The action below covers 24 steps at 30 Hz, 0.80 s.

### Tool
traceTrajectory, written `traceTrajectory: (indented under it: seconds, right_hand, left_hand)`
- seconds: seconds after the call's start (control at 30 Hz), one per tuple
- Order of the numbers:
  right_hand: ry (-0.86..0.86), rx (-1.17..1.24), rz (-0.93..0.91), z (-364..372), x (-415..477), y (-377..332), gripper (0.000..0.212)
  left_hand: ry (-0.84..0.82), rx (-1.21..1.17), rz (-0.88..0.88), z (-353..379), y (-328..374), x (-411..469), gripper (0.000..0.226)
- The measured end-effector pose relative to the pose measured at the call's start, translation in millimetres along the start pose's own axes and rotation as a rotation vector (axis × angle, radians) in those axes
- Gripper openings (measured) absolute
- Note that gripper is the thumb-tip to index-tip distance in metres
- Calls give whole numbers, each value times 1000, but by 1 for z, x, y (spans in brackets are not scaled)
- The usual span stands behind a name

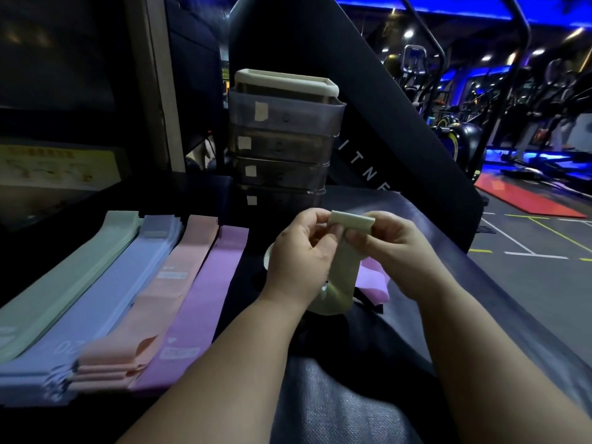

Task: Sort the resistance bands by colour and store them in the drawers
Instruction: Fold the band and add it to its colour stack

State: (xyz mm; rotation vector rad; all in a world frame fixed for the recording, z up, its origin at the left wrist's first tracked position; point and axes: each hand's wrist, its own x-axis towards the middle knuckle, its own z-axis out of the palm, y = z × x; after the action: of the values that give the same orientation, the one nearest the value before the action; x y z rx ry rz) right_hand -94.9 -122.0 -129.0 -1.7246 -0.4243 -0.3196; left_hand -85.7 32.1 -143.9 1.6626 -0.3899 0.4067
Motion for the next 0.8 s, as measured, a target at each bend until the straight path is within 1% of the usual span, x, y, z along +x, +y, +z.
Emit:
traceTrajectory:
  seconds: [0.07,0.1,0.2,0.23,0.3,0.37,0.4,0.47,0.53,0.6,0.7,0.8]
  right_hand:
    - [60,23,-25,3,0,-1,5]
    - [91,64,-30,4,1,-1,4]
    - [233,267,-20,0,3,-5,9]
    - [278,339,-15,-2,3,-7,13]
    - [322,438,-18,-7,4,-10,17]
    - [364,475,-38,-12,3,-13,18]
    - [399,479,-45,-14,3,-14,18]
    - [472,486,-40,-20,3,-13,19]
    - [529,505,-33,-26,4,-10,17]
    - [584,504,-20,-31,5,-6,16]
    - [657,494,-5,-35,7,-1,18]
    - [728,469,7,-39,10,5,18]
  left_hand:
    - [-5,3,-4,-1,-3,2,11]
    - [-36,11,-19,-1,-4,2,11]
    - [-204,74,-88,3,-6,0,19]
    - [-251,127,-100,4,-7,-2,22]
    - [-315,287,-93,7,-9,-5,38]
    - [-312,398,-52,5,-11,-5,48]
    - [-304,398,-41,4,-11,-4,48]
    - [-311,370,-59,0,-9,-3,38]
    - [-314,424,-54,-2,-10,-2,27]
    - [-312,473,-35,-3,-11,-3,22]
    - [-311,485,-21,-3,-12,-3,12]
    - [-300,510,40,-4,-12,-2,10]
